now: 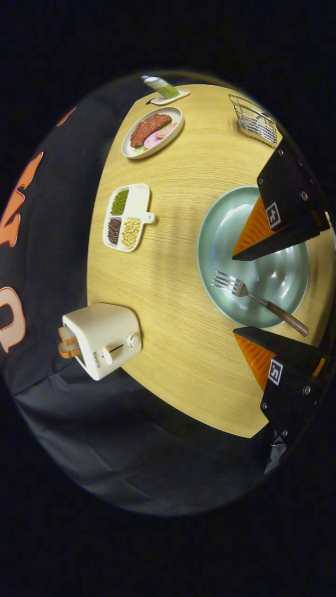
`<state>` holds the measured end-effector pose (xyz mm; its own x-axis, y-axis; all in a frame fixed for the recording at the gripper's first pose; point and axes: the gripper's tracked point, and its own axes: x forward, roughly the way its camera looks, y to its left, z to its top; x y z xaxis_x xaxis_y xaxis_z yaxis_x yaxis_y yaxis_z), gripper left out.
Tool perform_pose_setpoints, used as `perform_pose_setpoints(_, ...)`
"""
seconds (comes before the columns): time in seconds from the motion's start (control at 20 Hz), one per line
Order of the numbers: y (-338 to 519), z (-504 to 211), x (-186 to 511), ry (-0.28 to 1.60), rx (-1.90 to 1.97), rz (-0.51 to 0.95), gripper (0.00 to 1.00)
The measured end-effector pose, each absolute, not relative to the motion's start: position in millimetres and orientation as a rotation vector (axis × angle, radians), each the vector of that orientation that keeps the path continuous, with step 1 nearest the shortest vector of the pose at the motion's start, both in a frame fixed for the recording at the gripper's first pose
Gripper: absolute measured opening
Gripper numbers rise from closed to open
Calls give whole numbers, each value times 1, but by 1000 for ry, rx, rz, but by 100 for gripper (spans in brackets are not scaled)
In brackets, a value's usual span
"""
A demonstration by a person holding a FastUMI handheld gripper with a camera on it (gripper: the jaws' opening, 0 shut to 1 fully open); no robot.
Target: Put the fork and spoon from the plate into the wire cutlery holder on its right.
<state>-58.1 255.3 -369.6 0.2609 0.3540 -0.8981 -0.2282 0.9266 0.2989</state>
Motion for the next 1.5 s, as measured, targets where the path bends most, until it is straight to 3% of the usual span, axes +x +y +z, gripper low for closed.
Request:
perform_pose_setpoints(0.4,257,-412,-89,1505,119,318,56)
perform_pose_setpoints(0.6,252,-422,-104,1592,49,290,25)
perform_pose_setpoints(0.65,250,-425,-107,1600,32,287,12)
perform_pose_setpoints(0.95,248,-424,-106,1613,89,301,4)
perform_pose_setpoints(1.5,204,-377,-87,1407,183,244,3)
